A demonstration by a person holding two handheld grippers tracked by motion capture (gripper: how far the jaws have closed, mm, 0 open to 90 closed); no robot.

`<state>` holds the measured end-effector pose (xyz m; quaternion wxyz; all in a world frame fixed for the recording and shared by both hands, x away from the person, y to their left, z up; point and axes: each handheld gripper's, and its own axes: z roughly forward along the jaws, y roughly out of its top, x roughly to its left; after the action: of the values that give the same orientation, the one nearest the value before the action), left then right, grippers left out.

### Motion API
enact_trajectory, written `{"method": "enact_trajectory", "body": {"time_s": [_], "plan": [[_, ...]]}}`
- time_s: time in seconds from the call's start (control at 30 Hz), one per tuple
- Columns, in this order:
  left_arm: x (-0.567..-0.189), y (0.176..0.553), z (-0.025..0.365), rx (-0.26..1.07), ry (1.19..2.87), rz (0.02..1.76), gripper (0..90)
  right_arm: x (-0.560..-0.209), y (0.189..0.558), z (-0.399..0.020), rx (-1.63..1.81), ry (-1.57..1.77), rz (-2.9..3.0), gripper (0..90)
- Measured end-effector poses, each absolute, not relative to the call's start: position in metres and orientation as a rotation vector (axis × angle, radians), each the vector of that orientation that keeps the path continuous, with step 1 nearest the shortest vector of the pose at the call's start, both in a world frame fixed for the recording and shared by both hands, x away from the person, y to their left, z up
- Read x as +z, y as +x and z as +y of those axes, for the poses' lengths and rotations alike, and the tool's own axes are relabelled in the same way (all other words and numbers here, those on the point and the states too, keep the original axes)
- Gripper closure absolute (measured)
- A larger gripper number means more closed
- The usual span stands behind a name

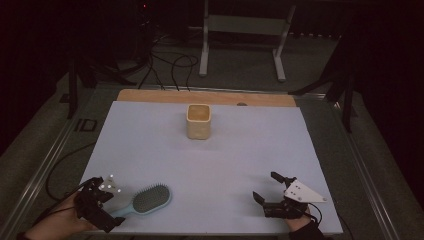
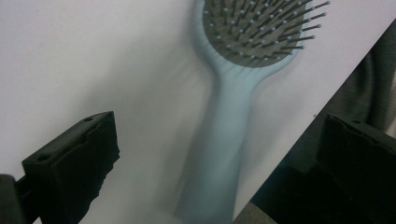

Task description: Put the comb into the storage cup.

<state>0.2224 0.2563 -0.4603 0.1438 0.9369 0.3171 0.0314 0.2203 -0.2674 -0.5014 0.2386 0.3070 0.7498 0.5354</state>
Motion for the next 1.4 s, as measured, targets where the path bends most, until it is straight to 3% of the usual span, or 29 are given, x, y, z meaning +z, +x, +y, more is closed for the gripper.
{"method": "enact_trajectory", "body": {"time_s": [0.47, 0.9, 0.93, 1.03, 1.4], "plan": [[-0.466, 0.23, 0.234, 0.014, 2.816, 0.874, 1.3, -0.501, 0.22, -0.267, 1.472, 0.839, 2.054, 8.8], [-0.477, 0.239, 0.221, -0.012, 2.925, 0.822, 27.1, -0.501, 0.221, -0.268, 1.476, 0.842, 2.058, 8.8], [-0.478, 0.239, 0.22, -0.021, 2.932, 0.82, 34.5, -0.501, 0.221, -0.268, 1.476, 0.838, 2.056, 8.8], [-0.478, 0.241, 0.22, -0.02, 2.936, 0.824, 41.9, -0.502, 0.221, -0.268, 1.478, 0.841, 2.059, 8.8], [-0.481, 0.244, 0.218, -0.012, 2.961, 0.789, 61.0, -0.501, 0.22, -0.268, 1.478, 0.835, 2.053, 8.8]]}}
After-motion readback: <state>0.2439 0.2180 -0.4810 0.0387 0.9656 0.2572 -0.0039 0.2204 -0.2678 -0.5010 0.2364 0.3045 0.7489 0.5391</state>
